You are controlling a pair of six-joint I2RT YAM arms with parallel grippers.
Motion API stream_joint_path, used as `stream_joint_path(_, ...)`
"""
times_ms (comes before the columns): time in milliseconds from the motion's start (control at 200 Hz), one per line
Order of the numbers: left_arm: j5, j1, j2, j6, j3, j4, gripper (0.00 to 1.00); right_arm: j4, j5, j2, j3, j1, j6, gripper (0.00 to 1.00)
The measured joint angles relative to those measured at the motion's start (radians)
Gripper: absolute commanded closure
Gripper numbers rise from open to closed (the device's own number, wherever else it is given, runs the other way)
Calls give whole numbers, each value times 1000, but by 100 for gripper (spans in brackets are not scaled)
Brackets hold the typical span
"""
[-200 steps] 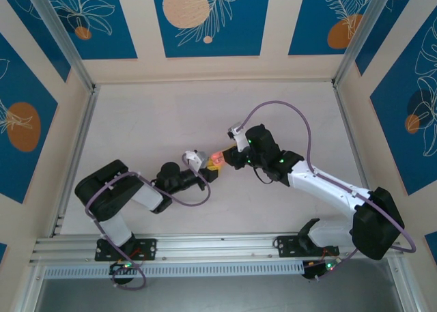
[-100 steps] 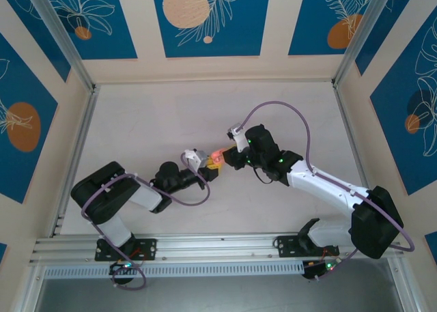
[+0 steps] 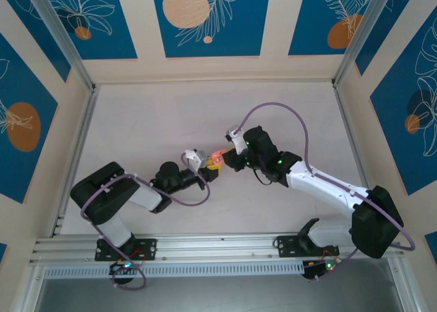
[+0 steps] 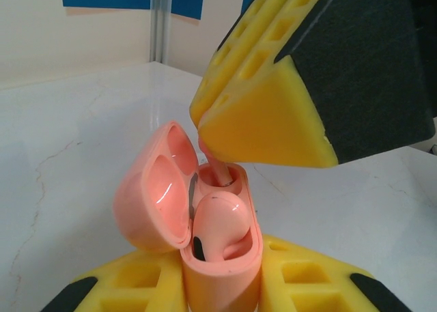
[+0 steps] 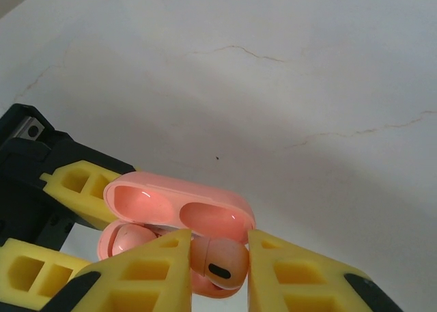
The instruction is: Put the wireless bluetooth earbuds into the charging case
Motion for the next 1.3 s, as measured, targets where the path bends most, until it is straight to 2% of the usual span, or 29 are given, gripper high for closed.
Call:
stream_joint_path(350, 0, -5, 0, 18, 0, -19, 76, -65, 125, 13, 11, 68, -36, 77)
stream_joint_path(590, -5, -5, -14, 26, -6, -20, 76, -98, 113, 21, 37, 71, -17, 73)
stream_joint_path(735, -8, -5, -19, 26, -11, -19, 76, -101, 54, 19, 37, 50, 47, 65)
stream_joint_path(945, -26, -5, -20, 26, -10, 2, 76, -107, -114, -29, 28, -16, 151, 45)
stream_joint_path(1300, -26, -5, -39, 32, -10, 11, 76, -115, -296, -94, 27, -97, 216, 43)
